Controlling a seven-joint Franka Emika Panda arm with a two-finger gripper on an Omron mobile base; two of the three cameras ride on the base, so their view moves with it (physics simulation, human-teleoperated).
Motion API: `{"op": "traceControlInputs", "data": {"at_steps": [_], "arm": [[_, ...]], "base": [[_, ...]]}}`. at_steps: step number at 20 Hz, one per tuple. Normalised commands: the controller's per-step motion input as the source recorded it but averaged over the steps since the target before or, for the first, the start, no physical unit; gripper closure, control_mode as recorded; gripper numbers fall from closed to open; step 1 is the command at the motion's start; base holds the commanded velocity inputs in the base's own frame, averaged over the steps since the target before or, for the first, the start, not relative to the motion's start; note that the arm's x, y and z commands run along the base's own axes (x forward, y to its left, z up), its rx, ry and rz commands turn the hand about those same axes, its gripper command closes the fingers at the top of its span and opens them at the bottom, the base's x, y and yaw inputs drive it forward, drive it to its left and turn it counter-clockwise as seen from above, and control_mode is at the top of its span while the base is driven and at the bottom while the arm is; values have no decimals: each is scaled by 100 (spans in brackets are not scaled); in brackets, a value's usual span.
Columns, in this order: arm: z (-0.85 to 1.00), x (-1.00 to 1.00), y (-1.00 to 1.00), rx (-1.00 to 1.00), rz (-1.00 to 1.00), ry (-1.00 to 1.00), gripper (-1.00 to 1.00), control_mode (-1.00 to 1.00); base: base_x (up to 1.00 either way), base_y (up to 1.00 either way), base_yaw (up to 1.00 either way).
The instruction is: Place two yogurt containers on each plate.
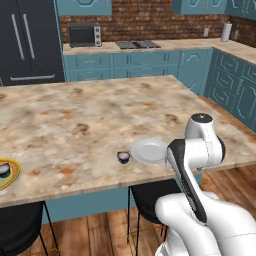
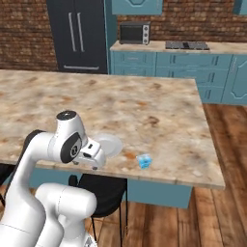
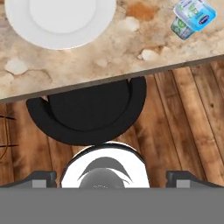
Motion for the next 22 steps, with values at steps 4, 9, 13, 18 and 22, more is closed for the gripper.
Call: {"op": "traceControlInputs", "data": {"at_steps": [4,9,13,18,22], "arm": [[0,0,0,0,0,0,-100,100],[0,0,0,0,0,0,-100,100],[0,44,3,0,18,-7,-100,-100],[4,88,44,-2,29,-19,-100,-100],[3,53,91,-8,-1,0,-100,-100]], "base": [[62,11,1],[49,8,0],[8,3,0],[0,0,0],[0,0,0]]}}
